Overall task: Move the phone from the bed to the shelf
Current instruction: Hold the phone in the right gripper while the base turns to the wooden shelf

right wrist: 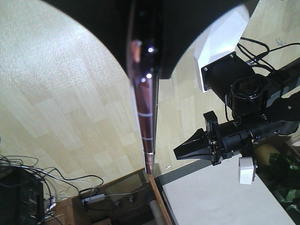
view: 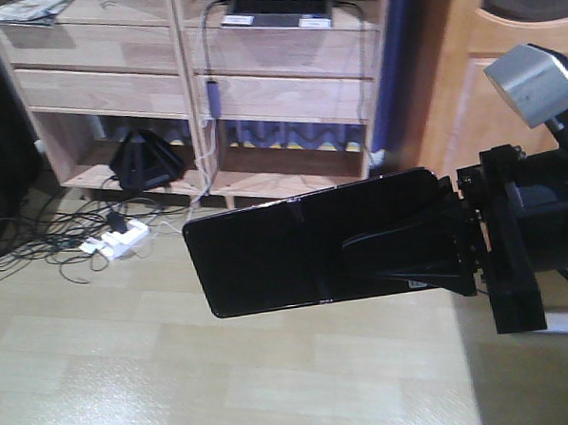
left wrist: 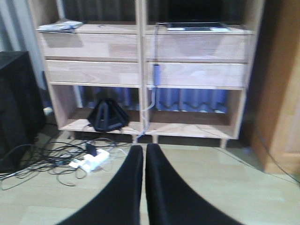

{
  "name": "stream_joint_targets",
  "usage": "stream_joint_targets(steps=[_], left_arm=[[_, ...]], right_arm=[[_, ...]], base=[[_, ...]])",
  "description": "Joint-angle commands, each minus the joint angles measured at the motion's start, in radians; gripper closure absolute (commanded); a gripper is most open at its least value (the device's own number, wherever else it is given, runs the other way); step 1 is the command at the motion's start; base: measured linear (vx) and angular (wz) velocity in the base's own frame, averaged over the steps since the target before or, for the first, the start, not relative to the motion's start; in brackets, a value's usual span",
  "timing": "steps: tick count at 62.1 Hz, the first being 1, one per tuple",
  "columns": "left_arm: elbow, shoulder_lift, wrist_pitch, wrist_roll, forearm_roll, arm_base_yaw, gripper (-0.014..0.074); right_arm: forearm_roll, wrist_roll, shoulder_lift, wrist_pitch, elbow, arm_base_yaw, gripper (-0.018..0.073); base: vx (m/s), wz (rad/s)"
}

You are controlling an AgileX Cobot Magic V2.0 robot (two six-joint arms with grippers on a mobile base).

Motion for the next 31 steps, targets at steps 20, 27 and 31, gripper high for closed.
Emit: stream_joint_targets(steps=[20, 27, 31], left_arm=[[0.002, -0.006, -0.073, -0.004, -0.009, -0.004, 0.0596], [0.002, -0.006, -0.073, -0.004, -0.009, -0.004, 0.0596], [0.002, -0.006, -0.073, -0.004, -0.009, -0.004, 0.0596]], right_arm=[[0.092, -0.001, -0.021, 0.07, -0.026, -0.003, 0.0564], [0.092, -0.001, -0.021, 0.07, -0.026, -0.003, 0.0564], [0.092, -0.001, -0.021, 0.07, -0.026, -0.003, 0.0564]], base=[[0.3, 0.23], [0.29, 0.16], [0.29, 0.15]])
